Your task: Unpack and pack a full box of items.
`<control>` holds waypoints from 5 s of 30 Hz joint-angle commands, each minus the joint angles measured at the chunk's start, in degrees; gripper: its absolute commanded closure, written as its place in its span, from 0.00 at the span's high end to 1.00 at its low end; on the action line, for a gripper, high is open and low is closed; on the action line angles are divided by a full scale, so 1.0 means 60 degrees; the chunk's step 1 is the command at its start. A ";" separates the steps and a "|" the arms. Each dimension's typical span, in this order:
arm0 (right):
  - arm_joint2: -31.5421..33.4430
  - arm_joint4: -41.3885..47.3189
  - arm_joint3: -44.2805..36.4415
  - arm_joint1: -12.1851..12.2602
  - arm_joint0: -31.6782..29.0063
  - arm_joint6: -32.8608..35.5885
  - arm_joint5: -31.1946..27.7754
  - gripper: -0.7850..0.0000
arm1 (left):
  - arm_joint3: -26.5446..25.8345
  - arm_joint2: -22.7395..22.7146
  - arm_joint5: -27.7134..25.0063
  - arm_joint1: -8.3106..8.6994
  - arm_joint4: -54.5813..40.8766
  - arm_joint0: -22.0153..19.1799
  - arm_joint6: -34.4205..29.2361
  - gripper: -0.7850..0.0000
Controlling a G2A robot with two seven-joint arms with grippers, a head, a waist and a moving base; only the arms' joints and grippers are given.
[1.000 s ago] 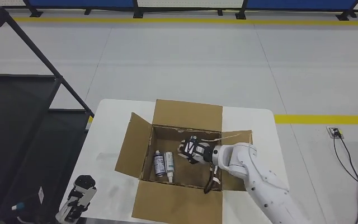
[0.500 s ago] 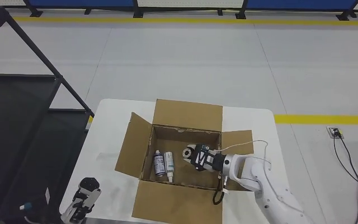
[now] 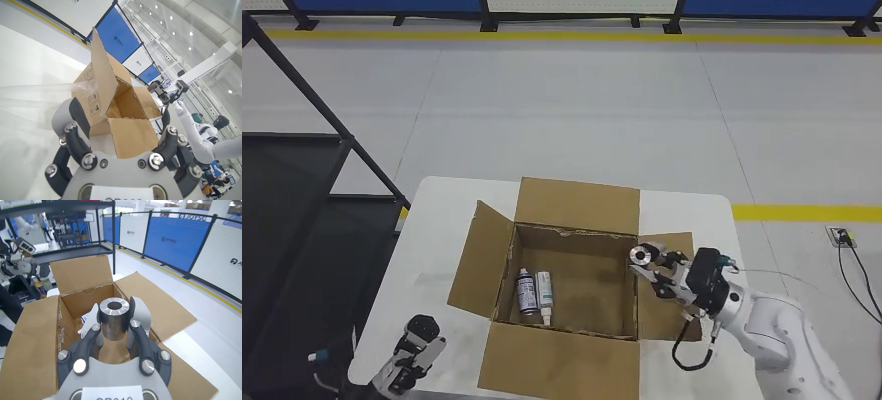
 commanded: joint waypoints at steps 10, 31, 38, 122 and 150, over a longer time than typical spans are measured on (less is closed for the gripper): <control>0.1472 0.0447 0.2550 0.0312 -0.0044 -0.0219 -0.0767 0.00 | -0.0210 0.0398 0.0433 0.0027 0.0333 -0.0341 -0.0247 1.00; 0.1077 -0.0476 0.6839 0.1139 0.1010 -0.2389 -0.0857 0.00 | -0.0313 0.0726 0.0902 0.0067 0.0706 -0.0523 -0.0204 1.00; 0.1077 -0.0476 0.6839 0.1139 0.1010 -0.2389 -0.0857 0.00 | -0.0412 0.1170 0.1161 0.0085 0.1009 -0.0799 -0.0539 1.00; -0.4711 -0.1685 1.1159 0.2077 0.3080 -0.9548 0.0999 1.00 | -0.0234 0.0707 0.1114 0.0216 0.0581 -0.0536 0.0525 1.00; -0.1085 0.1464 -0.4336 0.3634 -0.2371 0.0157 0.4610 1.00 | 0.1067 -0.0801 -0.1428 0.0211 -0.1175 0.0742 0.1064 1.00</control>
